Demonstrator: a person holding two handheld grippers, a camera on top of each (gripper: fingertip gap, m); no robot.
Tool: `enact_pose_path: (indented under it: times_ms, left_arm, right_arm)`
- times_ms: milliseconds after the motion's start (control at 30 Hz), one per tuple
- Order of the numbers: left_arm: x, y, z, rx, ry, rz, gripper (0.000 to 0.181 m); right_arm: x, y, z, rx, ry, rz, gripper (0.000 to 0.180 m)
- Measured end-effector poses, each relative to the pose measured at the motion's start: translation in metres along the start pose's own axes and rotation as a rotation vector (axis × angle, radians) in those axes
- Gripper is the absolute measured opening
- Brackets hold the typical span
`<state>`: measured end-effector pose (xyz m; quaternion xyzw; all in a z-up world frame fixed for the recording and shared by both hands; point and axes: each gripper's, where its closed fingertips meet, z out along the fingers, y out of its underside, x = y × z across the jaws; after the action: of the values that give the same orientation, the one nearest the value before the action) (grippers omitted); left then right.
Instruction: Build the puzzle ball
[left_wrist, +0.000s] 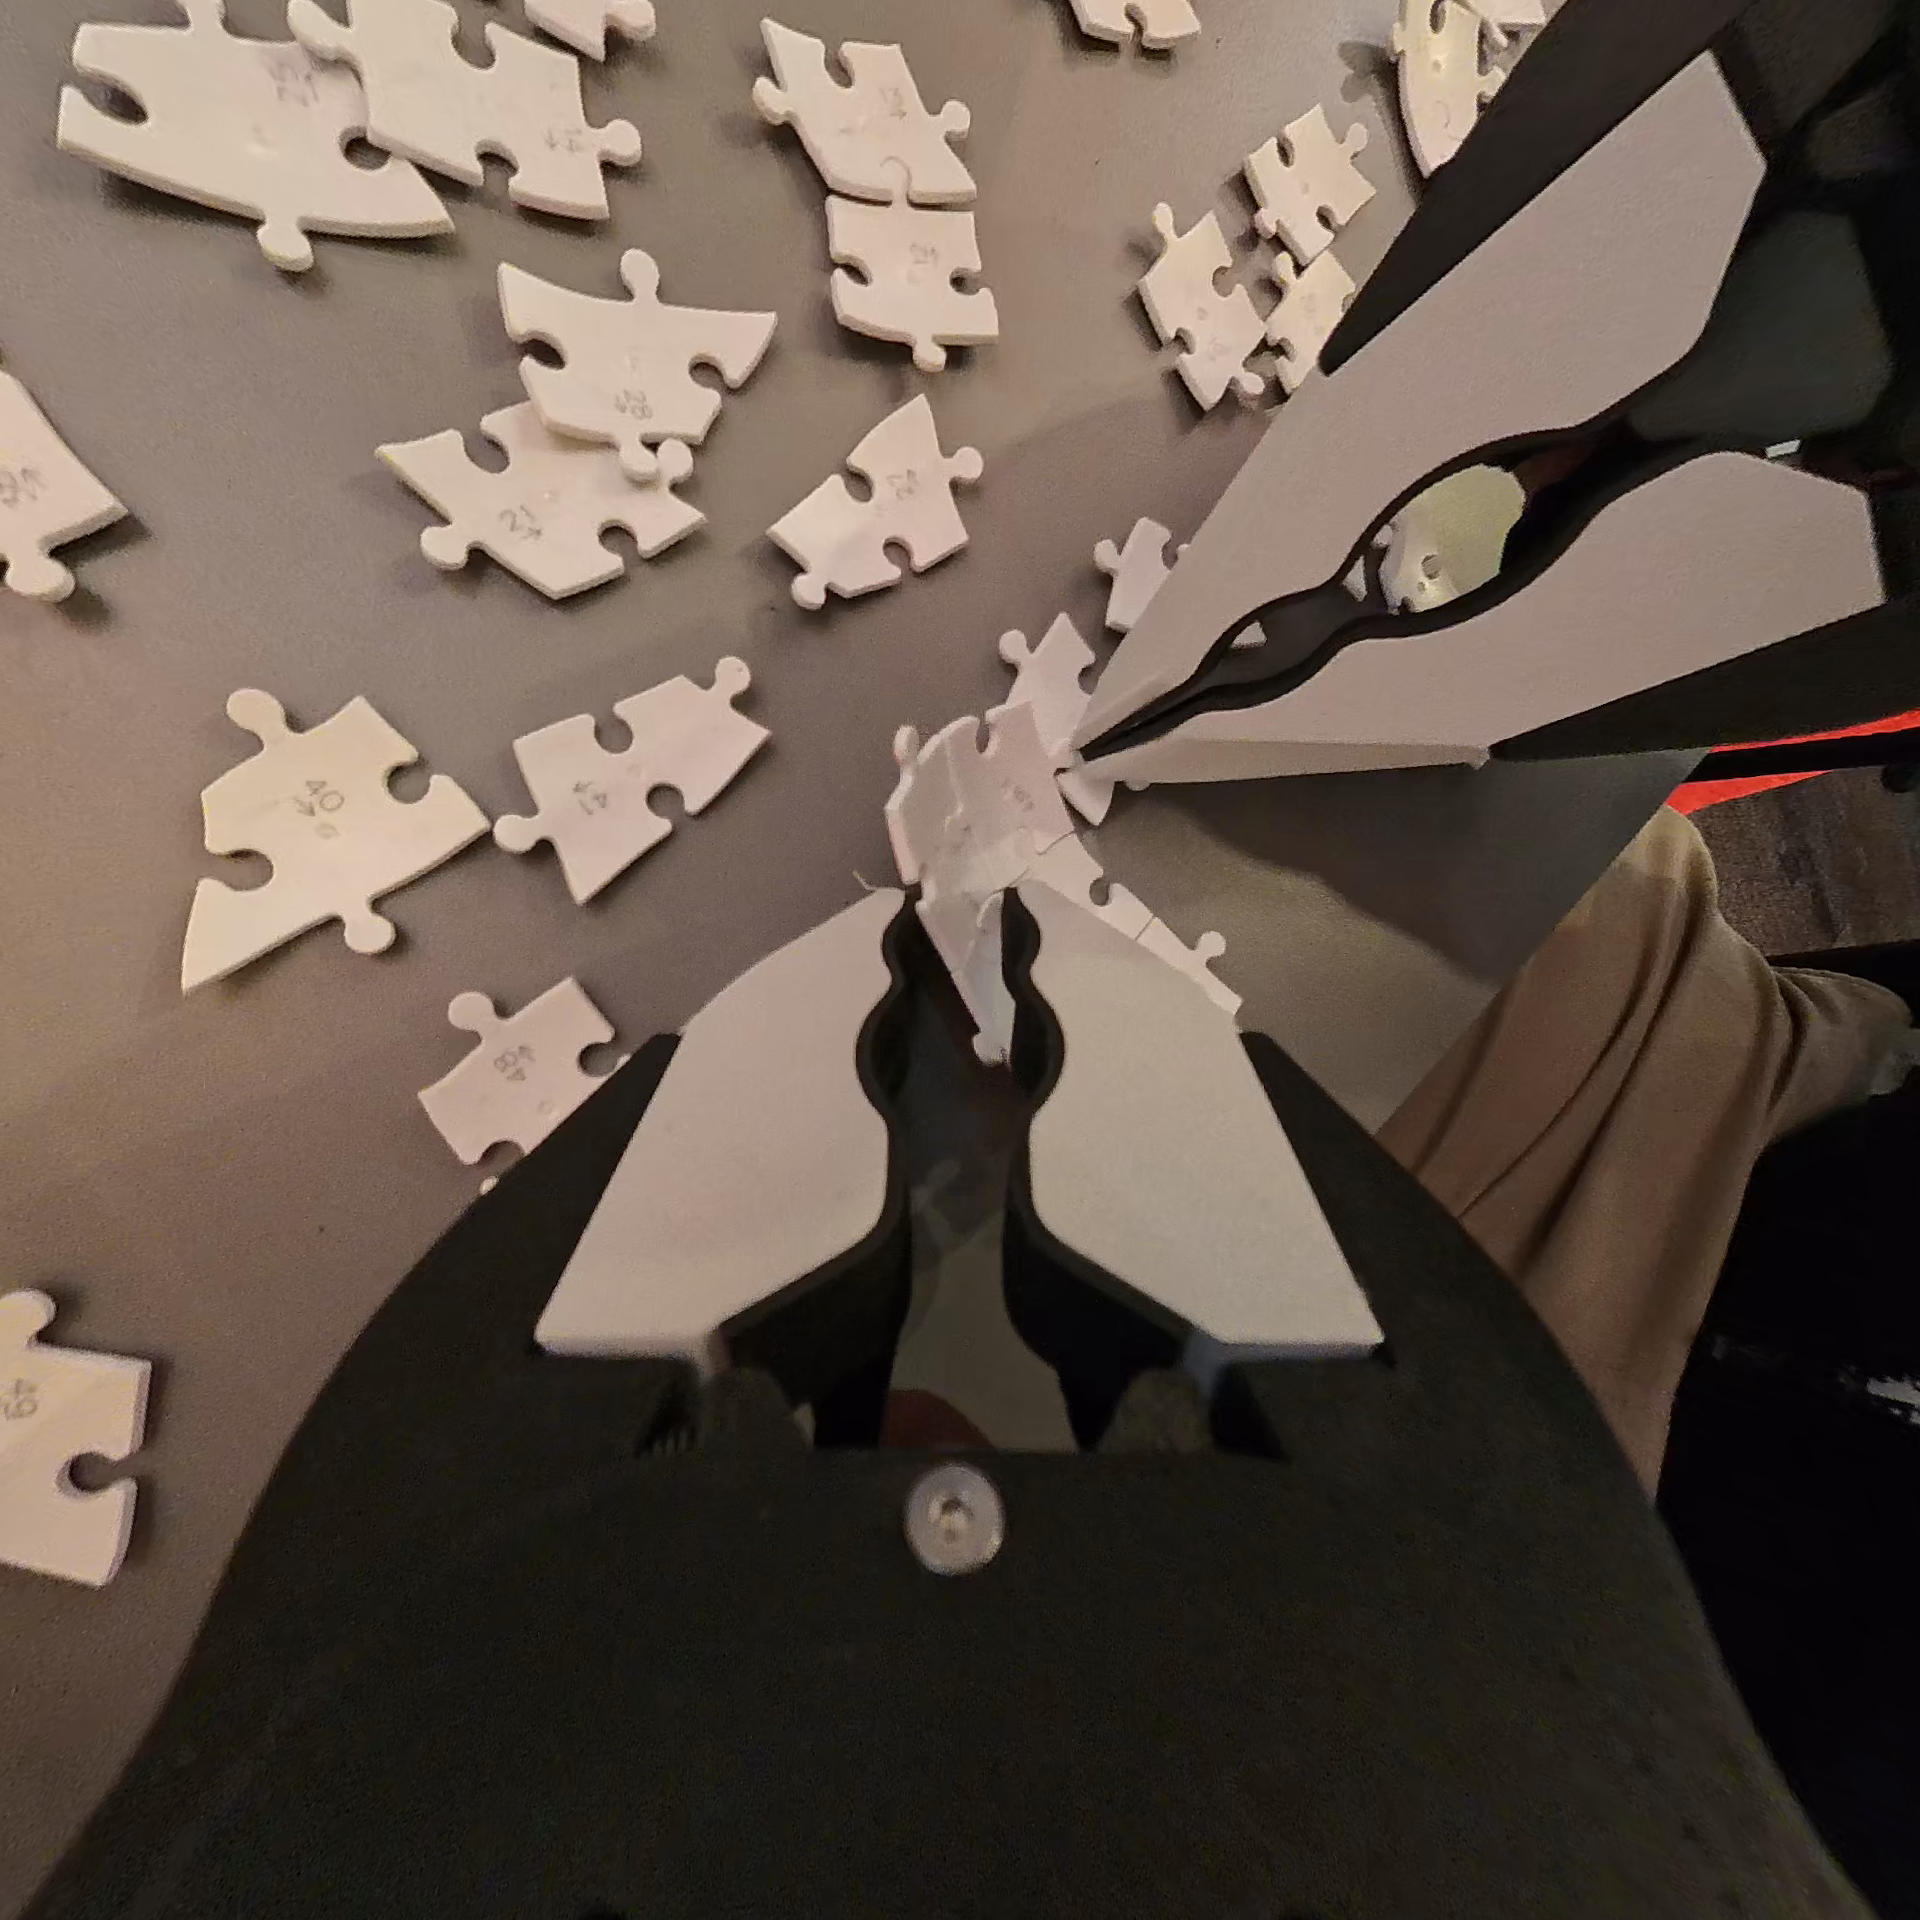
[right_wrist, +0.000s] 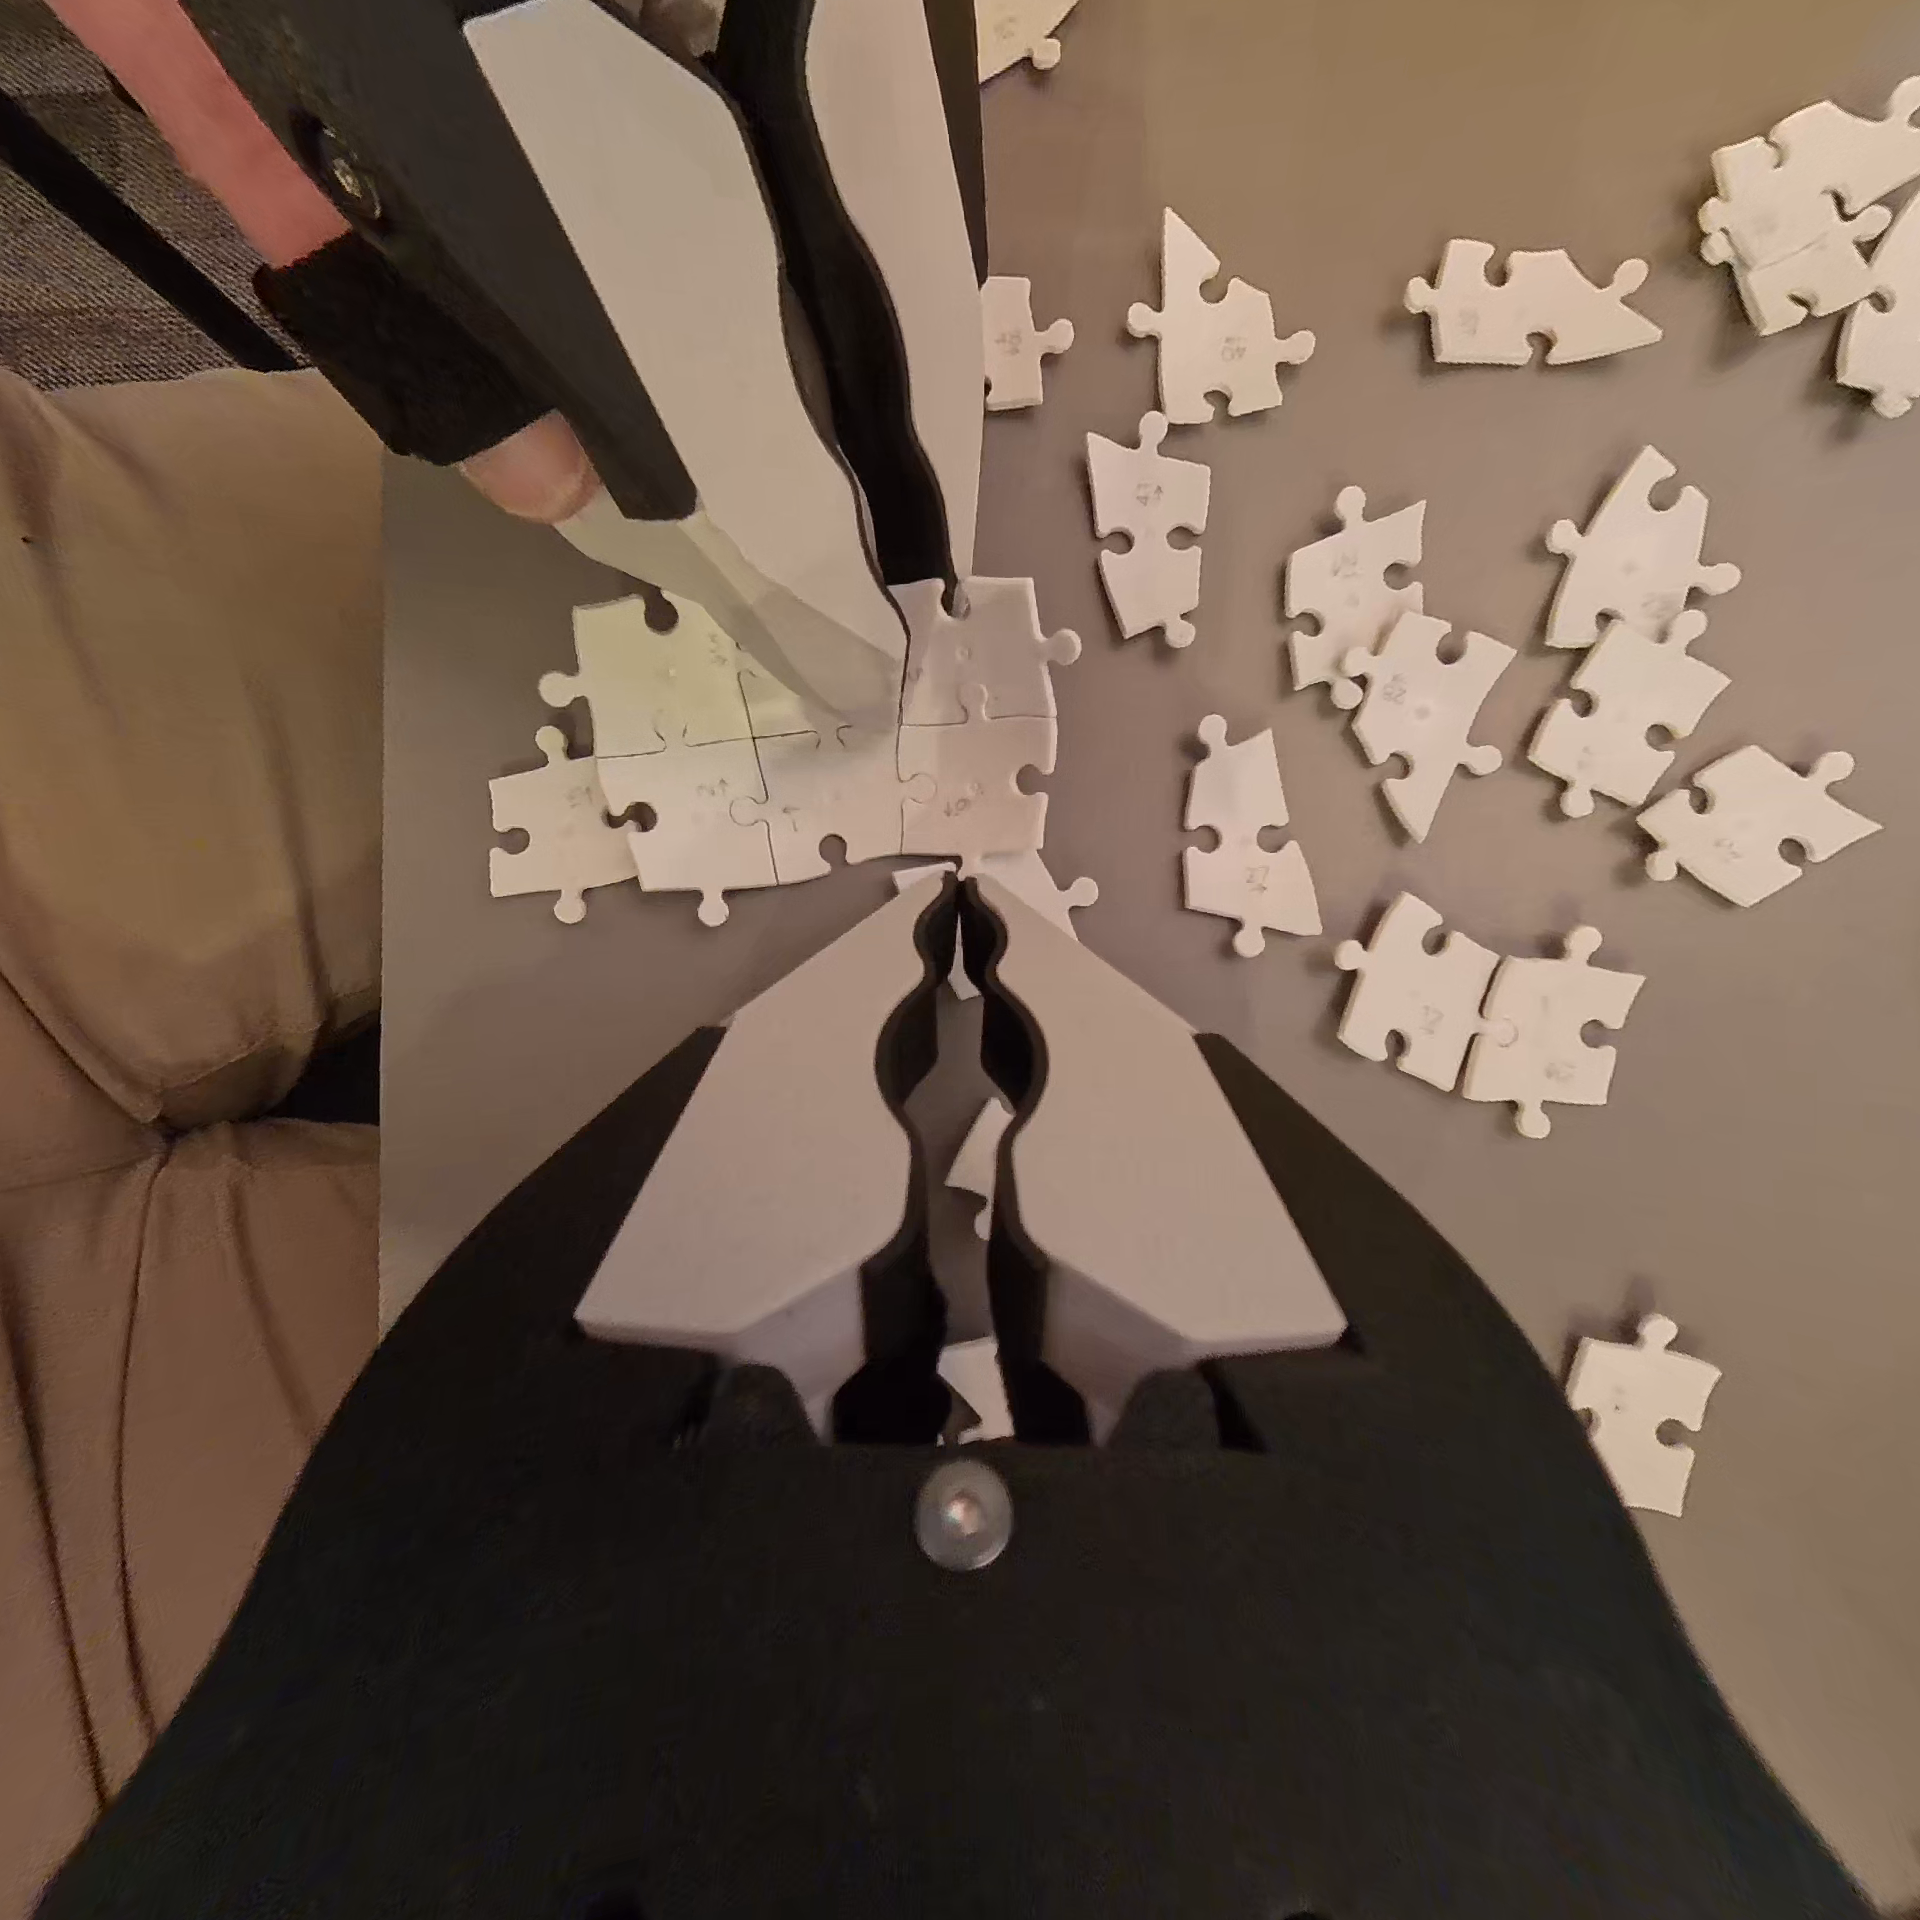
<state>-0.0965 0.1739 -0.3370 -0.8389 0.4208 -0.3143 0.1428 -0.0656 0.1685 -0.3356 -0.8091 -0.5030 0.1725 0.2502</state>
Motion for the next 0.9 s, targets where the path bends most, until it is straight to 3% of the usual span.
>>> enact_pose_path:
  times_ms: [900]
  left_arm:
    - [-0.011,-0.008,-0.008,0.059,-0.031,0.014,0.021]
  right_arm:
    - [0.002,0.004,0.001,-0.016,-0.005,0.008,0.000]
